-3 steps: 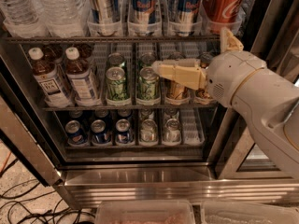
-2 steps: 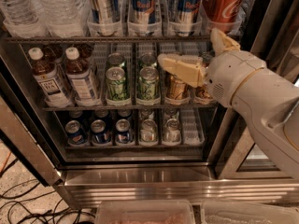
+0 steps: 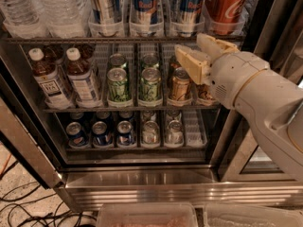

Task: Pick redbull can from top shelf of fridge

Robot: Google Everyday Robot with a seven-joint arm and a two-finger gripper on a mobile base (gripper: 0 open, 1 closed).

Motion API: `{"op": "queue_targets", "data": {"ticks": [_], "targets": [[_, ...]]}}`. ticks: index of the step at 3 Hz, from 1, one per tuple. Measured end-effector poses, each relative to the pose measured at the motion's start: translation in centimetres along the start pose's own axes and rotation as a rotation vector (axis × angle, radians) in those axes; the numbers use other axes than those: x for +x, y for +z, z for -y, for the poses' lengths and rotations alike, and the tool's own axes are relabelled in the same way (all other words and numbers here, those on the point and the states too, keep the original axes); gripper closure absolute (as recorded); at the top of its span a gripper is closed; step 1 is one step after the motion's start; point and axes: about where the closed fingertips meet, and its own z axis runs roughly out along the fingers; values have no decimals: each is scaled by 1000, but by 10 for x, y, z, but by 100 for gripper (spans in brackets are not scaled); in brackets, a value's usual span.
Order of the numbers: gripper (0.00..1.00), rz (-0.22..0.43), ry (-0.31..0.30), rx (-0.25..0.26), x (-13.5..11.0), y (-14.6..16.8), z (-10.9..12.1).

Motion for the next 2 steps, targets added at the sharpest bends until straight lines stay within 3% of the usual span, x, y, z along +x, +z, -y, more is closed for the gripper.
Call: {"op": "queue_targets", "data": {"ticks": [1, 2], "targets": [[32, 0, 0, 0, 0, 0, 0], [37, 6, -4, 7, -3, 1, 0]]}}
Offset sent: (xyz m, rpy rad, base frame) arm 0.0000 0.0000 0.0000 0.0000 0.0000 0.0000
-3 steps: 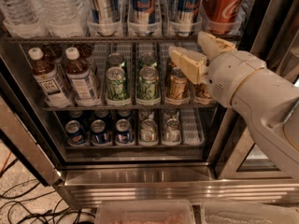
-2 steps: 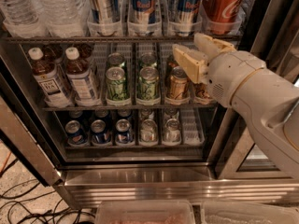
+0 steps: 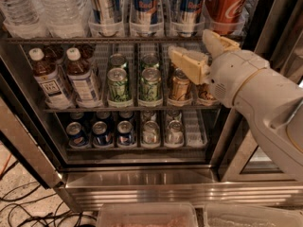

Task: Pick redbull can from top shelf of fridge

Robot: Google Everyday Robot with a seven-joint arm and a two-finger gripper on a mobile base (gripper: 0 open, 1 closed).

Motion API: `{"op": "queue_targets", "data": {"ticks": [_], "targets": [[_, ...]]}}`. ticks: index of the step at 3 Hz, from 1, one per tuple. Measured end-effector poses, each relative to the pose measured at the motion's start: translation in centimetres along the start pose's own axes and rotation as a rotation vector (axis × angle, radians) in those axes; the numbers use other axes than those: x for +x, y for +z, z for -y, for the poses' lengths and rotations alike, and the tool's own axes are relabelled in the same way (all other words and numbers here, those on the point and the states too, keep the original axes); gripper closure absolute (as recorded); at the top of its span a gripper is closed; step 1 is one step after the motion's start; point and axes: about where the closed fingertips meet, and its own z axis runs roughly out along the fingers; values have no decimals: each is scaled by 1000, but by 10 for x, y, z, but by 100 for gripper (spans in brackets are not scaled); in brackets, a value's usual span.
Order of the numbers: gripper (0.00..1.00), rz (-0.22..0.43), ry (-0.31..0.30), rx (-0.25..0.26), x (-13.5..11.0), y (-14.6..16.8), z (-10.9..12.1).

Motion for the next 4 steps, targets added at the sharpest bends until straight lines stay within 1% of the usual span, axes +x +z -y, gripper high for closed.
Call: {"op": "queue_targets", "data": {"ticks": [1, 2, 3, 4], "targets": [[38, 24, 11, 10, -8, 0, 7], [37, 42, 17, 22, -16, 1, 18], [38, 44, 21, 21, -19, 8, 27], [40, 33, 23, 8, -19, 20, 33]]}}
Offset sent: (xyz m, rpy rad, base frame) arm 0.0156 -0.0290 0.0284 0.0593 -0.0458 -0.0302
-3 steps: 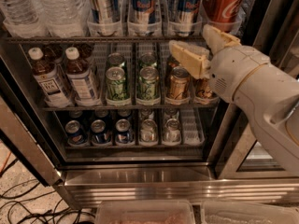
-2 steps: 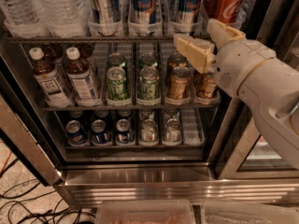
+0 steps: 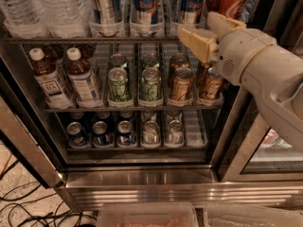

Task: Pick redbull can from top shelf of fridge

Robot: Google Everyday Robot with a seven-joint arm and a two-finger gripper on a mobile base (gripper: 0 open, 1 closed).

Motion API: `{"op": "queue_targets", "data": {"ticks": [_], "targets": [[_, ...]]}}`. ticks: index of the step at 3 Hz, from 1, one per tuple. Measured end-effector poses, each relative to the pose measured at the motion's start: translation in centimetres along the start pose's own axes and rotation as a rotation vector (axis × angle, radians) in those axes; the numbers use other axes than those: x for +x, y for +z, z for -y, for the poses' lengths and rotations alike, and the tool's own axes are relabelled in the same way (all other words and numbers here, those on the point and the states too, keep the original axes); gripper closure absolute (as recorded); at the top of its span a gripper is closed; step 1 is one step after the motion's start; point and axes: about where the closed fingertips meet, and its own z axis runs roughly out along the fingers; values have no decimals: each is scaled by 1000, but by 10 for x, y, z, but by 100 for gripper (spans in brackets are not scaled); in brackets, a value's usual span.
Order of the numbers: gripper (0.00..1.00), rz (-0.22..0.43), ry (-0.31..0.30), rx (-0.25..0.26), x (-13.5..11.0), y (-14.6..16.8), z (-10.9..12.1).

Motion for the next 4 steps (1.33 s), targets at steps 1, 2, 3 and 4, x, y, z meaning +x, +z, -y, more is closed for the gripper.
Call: {"op": "queue_targets", "data": {"ticks": [1, 2, 3, 4], "targets": [[39, -5, 7, -14, 0, 13, 7], [39, -4, 14, -22, -2, 24, 13], [39, 6, 24, -22, -5, 32, 21], [39, 11, 28, -31, -8, 40, 24]]}}
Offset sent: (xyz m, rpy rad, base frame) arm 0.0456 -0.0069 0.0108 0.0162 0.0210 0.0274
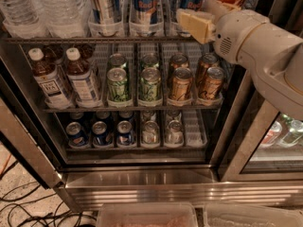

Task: Pick redbull can from top shelf of fridge

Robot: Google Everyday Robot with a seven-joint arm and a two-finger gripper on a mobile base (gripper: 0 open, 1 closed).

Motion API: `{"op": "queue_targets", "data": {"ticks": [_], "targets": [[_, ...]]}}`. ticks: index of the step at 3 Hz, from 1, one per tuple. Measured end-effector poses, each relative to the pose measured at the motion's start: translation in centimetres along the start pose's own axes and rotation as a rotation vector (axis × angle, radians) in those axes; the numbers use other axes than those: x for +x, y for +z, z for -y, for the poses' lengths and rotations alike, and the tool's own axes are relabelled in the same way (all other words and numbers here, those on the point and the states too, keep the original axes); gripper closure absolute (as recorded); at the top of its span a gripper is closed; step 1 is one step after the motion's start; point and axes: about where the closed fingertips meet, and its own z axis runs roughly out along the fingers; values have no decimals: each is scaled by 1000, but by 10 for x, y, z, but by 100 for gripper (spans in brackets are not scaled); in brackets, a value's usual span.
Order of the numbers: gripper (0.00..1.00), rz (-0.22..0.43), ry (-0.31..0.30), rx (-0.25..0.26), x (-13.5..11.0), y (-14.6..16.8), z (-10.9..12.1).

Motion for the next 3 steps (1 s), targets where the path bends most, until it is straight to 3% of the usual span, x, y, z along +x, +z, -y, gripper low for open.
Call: {"op": "queue_targets", "data": {"ticks": [2, 3], "targets": [[39, -24, 17, -32, 9, 17, -2], [58, -31, 26, -36, 14, 21, -3]]}}
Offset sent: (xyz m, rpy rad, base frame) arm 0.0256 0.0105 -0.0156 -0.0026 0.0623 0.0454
